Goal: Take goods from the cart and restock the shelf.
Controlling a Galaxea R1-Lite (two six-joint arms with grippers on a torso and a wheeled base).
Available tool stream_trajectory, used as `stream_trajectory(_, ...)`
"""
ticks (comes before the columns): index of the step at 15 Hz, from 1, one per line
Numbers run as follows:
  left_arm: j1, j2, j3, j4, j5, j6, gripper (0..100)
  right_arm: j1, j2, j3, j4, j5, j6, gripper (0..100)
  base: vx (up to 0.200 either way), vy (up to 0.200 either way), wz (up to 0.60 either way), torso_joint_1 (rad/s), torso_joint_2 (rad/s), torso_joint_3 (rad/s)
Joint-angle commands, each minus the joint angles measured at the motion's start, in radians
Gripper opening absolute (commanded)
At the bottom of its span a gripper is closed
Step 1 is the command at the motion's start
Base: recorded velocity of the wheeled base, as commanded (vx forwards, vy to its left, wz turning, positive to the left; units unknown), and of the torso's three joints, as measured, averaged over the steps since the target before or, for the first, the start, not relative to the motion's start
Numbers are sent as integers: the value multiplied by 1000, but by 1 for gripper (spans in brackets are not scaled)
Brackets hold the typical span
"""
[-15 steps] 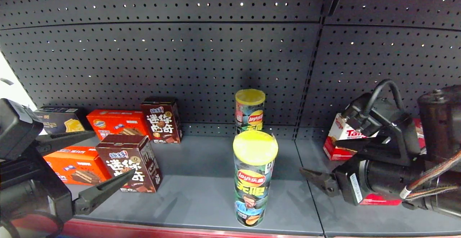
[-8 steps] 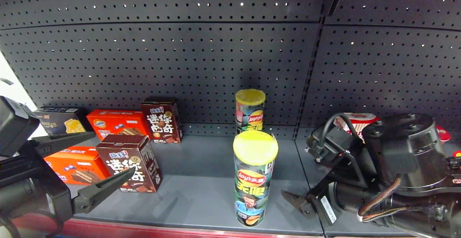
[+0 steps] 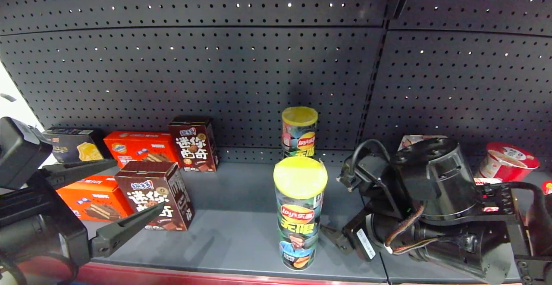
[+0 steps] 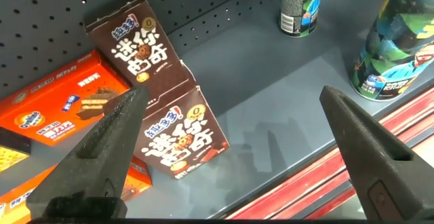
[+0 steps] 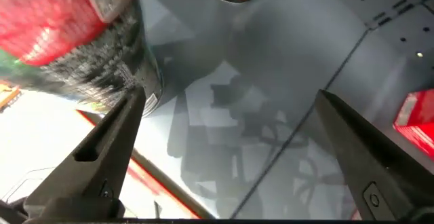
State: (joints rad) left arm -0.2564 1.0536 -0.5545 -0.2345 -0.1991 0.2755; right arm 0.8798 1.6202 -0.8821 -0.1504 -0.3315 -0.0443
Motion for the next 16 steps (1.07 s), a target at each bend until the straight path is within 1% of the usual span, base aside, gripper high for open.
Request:
stream_trajectory(1, 0, 2, 1, 0, 0, 1, 100, 1, 32, -15, 0, 0, 0, 100, 0, 0, 0, 0, 0, 0)
stream_trajectory(7, 0, -3, 5, 1, 0, 1, 100, -1, 17, 5, 0, -1, 1, 100, 0, 0, 0, 0, 0, 0)
stream_trajectory(9, 0, -4, 18, 1, 0, 1, 100, -5, -20, 28, 0, -3, 1, 100, 0, 0, 0, 0, 0, 0)
stream_trajectory(11, 0, -20, 44, 0, 1, 1, 100, -21, -65, 12, -1, -4, 4, 100, 0, 0, 0, 0, 0, 0)
stream_trajectory(13, 6, -52, 61, 1, 4, -4, 100, -64, -128, -9, -6, -21, 6, 100, 0, 0, 0, 0, 0, 0)
stream_trajectory(14, 12, -84, 77, 1, 6, -6, 100, -110, -186, -23, -14, -23, 12, 100, 0, 0, 0, 0, 0, 0)
stream_trajectory(15, 16, -99, 87, 3, 7, -10, 100, -134, -217, -24, -12, -23, 14, 100, 0, 0, 0, 0, 0, 0)
stream_trajectory(16, 40, -141, 113, 3, 7, -18, 100, -193, -284, -14, -11, -23, 15, 100, 0, 0, 0, 0, 0, 0)
